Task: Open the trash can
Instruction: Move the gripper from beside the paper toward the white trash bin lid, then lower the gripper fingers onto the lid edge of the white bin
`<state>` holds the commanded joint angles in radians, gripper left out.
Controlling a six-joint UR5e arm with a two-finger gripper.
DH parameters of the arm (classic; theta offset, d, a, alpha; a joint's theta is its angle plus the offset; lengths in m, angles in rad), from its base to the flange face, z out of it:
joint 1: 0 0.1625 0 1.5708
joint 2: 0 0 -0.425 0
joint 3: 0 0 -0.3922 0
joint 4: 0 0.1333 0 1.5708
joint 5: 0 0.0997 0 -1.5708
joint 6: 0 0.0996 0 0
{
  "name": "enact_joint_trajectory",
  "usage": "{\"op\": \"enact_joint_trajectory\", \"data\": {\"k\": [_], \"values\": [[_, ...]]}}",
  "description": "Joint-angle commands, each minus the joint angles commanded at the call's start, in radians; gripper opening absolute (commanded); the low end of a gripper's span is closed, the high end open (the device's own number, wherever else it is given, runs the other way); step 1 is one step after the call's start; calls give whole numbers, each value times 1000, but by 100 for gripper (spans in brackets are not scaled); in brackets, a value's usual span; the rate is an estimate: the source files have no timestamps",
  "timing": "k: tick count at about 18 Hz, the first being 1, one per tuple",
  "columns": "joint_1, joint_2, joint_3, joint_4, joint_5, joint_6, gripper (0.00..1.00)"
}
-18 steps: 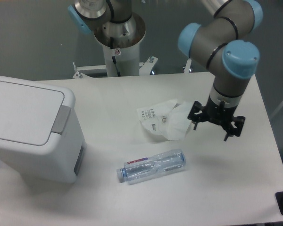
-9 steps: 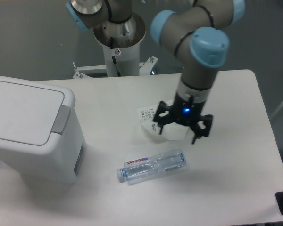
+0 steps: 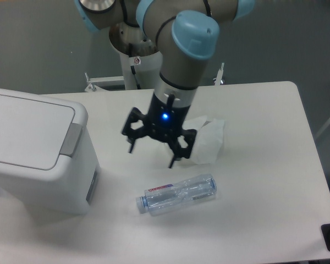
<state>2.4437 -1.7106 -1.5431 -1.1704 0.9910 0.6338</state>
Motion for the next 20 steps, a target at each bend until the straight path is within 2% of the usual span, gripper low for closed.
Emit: {"op": "enact_joint_trajectory", "data": {"k": [3,6,10,20], "values": [[-24,37,-11,2,-17,-35,100],[-43,78,-49,5,-23,-46,100],[-74,51,-61,49,-25,-49,100],[-94,6,-61,52,-15,-48,100]]}}
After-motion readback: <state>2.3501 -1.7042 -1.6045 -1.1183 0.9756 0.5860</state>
